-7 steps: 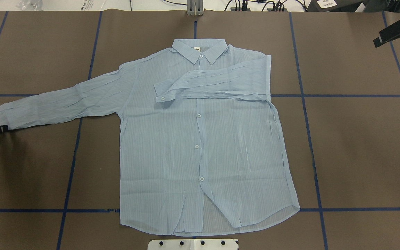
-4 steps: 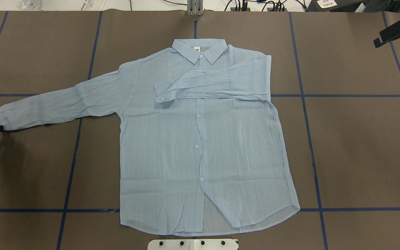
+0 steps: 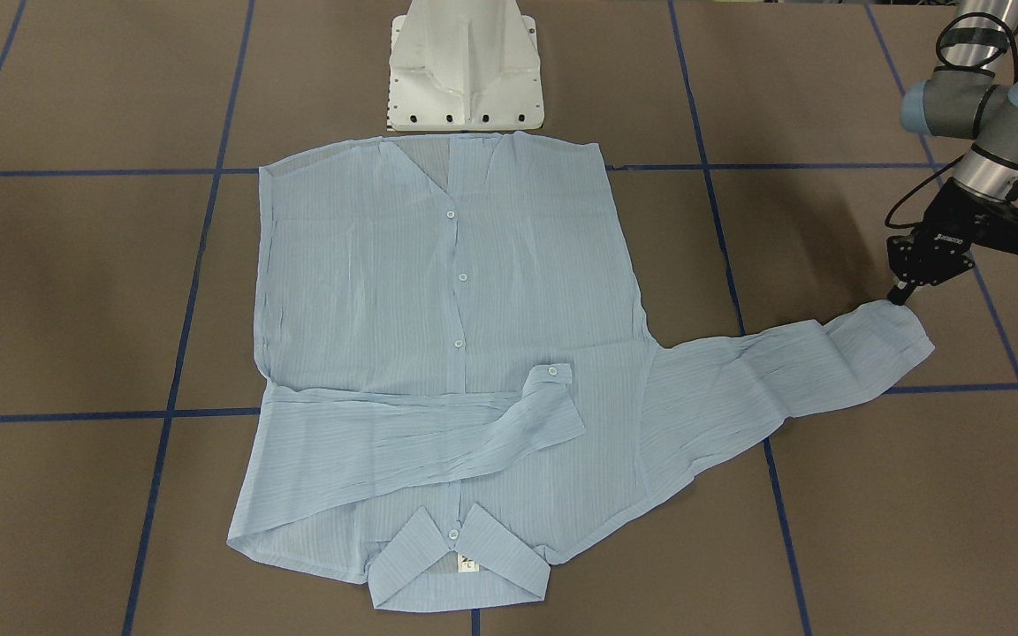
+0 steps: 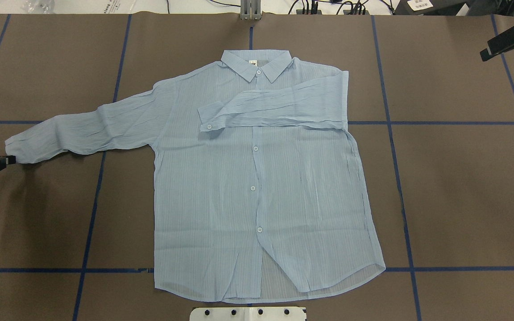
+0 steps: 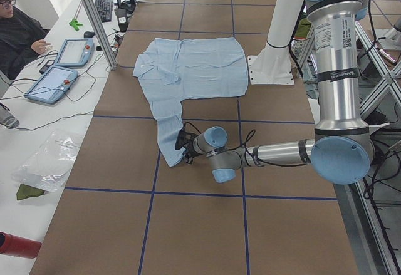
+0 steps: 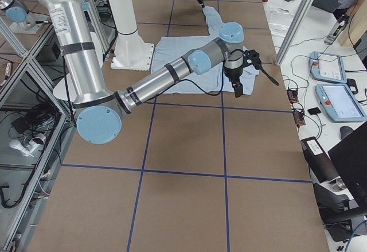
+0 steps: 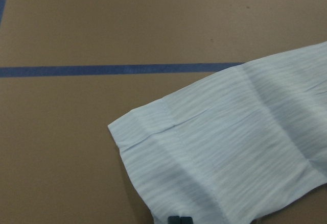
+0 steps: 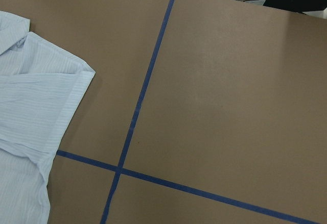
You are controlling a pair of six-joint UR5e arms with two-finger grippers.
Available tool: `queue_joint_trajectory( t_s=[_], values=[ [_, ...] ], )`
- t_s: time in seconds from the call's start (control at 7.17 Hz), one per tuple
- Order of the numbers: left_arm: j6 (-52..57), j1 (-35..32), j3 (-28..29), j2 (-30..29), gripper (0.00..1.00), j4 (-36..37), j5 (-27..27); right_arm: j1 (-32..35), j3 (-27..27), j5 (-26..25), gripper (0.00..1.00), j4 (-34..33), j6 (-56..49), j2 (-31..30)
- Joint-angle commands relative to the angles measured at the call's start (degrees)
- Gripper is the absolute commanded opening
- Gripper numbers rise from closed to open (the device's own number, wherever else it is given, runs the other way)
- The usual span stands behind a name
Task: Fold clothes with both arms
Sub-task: 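Grasp the cuff of the sleeve nearest the left gripper and lift it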
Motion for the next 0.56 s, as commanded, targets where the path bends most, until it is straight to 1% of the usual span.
queue_joint_trajectory(
  t_s=[0.0, 0.14, 0.28, 0.42],
  values=[
    [0.0, -0.5, -5.7, -4.9, 0.0, -0.1, -0.5, 0.0, 0.1, 0.0, 1.0, 0.0, 0.2, -0.3],
    [-0.7, -0.3, -6.2, -8.8, 0.0, 0.2, -0.7, 0.0, 0.2, 0.0, 1.0, 0.0, 0.2, -0.3],
    [-1.1, -0.2, -5.9, -14.3, 0.0, 0.6, -0.9, 0.0, 0.4, 0.1, 1.0, 0.0, 0.2, -0.3],
    [-4.5, 0.1, -5.2, -19.7, 0.0, 3.2, -1.0, 0.0, 0.3, 0.1, 1.0, 0.0, 0.2, -0.3]
  ],
)
